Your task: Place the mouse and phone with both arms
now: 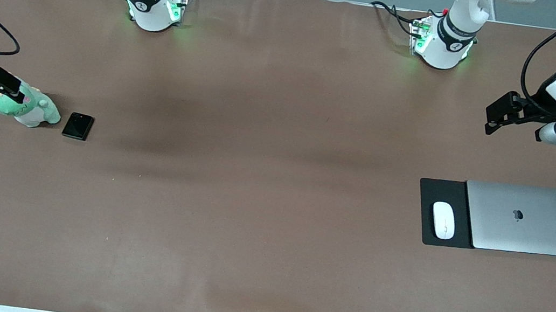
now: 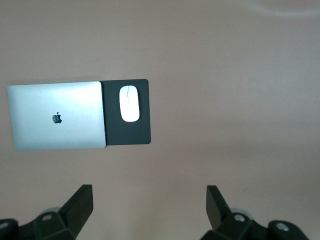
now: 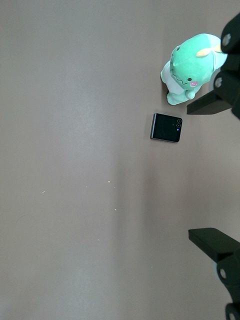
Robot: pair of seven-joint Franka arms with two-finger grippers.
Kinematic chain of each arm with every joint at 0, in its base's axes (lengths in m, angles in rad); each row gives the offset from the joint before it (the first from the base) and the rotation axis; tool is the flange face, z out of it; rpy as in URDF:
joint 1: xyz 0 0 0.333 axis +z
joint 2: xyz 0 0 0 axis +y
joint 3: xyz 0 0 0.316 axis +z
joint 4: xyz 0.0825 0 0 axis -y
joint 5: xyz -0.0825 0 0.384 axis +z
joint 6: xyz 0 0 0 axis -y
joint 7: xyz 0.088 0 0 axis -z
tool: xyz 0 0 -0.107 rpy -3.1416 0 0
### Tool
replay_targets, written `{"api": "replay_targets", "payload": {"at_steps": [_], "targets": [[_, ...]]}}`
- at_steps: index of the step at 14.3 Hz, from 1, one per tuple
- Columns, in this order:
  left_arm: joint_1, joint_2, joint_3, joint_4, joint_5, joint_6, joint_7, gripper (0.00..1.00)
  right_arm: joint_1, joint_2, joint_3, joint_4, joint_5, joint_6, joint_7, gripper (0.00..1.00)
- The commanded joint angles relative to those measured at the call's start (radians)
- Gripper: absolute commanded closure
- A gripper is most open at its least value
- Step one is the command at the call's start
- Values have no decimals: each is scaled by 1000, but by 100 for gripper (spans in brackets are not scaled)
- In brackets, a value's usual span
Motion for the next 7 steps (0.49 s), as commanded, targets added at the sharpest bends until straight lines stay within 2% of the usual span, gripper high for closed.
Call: {"api": "replay_targets", "payload": {"at_steps": [1, 4, 7], "targets": [[2, -16, -5, -13, 21, 0, 7, 0, -8, -31, 6, -33, 15, 15, -14, 0], [2, -16, -5, -13, 21, -1, 10, 0, -10, -34, 6, -30, 15, 7, -12, 0], [1, -14, -5, -7, 21, -1, 13, 0, -12, -75, 6, 34, 13, -112, -1, 0]]}}
